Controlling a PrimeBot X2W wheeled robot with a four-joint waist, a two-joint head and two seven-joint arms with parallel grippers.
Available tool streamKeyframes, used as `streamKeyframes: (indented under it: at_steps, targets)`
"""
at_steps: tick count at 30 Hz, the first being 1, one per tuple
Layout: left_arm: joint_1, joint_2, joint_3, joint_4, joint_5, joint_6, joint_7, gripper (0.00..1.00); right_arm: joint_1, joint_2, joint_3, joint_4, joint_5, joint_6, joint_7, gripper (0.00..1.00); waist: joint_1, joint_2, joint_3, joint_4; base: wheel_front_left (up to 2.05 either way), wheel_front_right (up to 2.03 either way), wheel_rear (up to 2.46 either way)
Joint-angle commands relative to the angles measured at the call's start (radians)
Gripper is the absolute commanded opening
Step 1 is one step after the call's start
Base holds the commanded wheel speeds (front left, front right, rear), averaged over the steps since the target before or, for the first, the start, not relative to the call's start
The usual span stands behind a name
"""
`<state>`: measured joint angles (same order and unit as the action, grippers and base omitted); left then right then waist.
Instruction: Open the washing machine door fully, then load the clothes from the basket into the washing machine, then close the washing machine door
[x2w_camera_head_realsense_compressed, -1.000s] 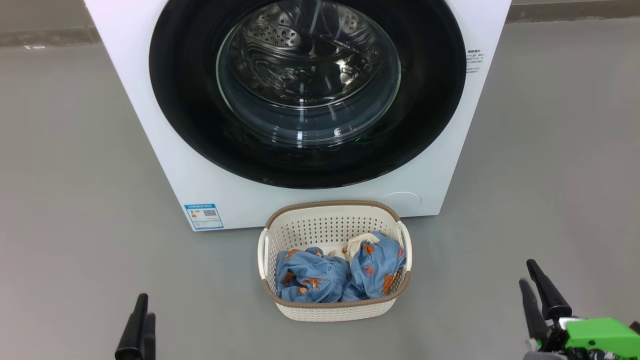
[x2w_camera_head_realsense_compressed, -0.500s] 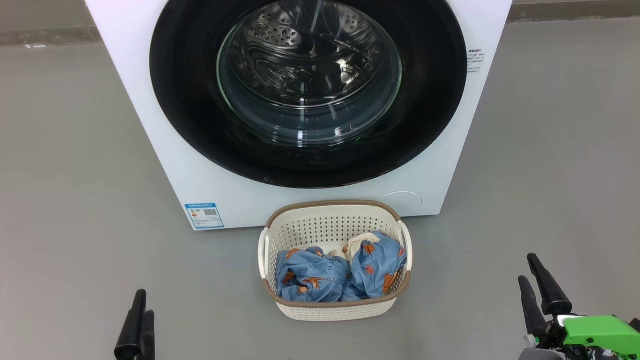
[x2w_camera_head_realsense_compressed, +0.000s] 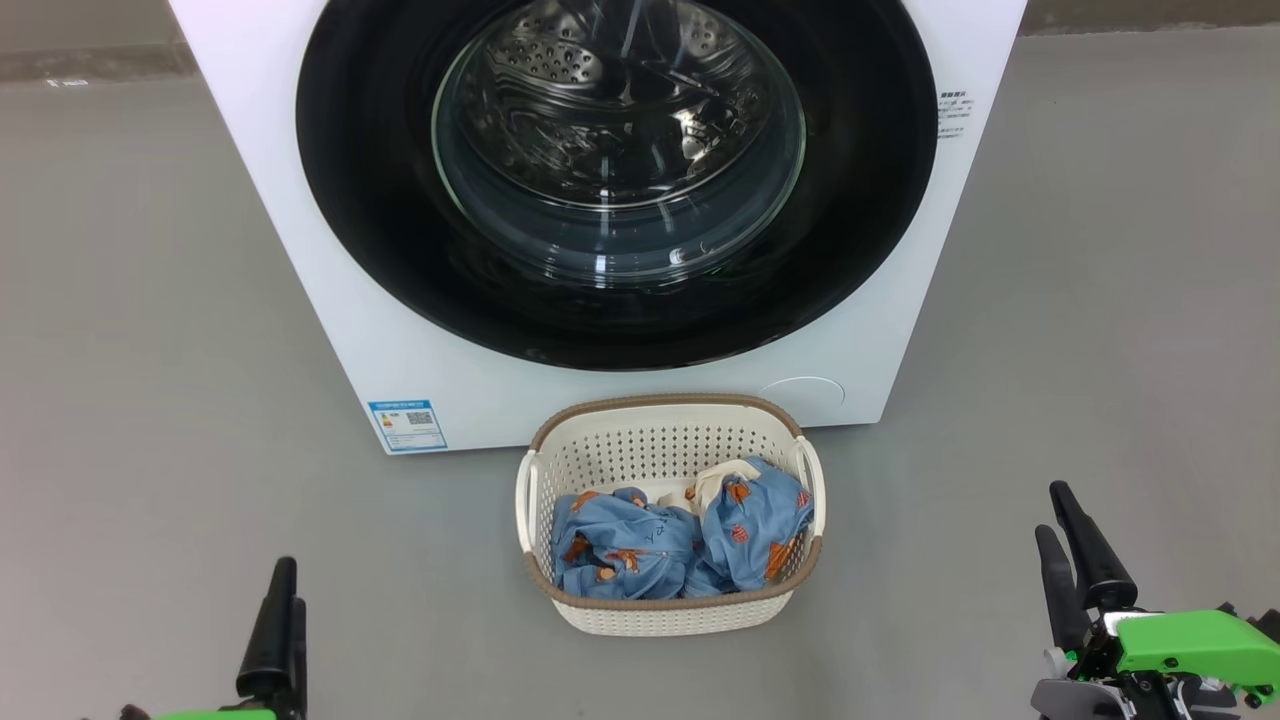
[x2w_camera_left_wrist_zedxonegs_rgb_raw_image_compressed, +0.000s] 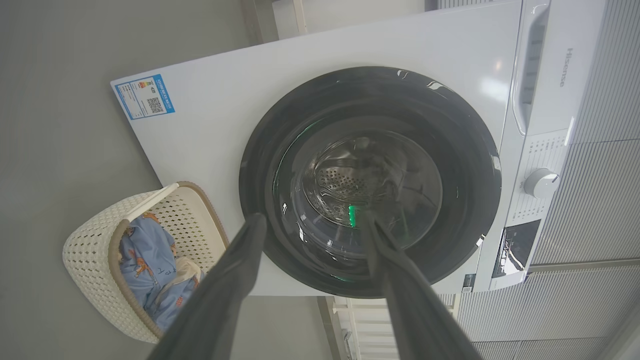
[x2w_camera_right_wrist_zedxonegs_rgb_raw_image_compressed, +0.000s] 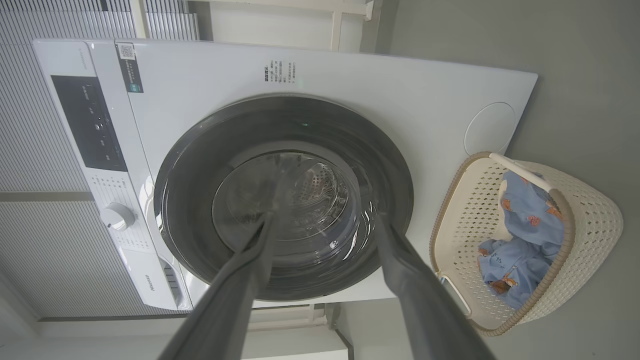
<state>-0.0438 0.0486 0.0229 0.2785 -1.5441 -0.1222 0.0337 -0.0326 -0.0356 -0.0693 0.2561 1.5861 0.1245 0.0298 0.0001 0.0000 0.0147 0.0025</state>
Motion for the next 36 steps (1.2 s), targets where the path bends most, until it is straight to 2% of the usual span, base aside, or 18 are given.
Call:
streamKeyframes:
  at_steps: [1, 12, 36]
  targets:
    - [-0.051, 0.022, 0.000, -0.033, 0.026, -0.002, -0.013, 1.00, -0.051, -0.019, 0.012, -0.035, -0.030, 0.002, -0.015, 1.00, 0.0000, 0.0000, 0.001, 0.000, 0.00, 0.00, 0.00]
    - [-0.074, 0.042, -0.029, -0.032, 0.112, -0.003, -0.048, 1.00, -0.069, -0.035, 0.049, -0.062, -0.122, 0.002, -0.050, 1.00, 0.0000, 0.0000, 0.005, -0.001, 0.00, 0.00, 0.00]
    - [-0.105, 0.050, -0.046, -0.016, 0.383, -0.005, -0.117, 1.00, -0.094, -0.081, 0.136, -0.077, -0.394, 0.003, -0.117, 1.00, 0.0000, 0.0000, 0.004, 0.008, 0.00, 0.00, 0.00]
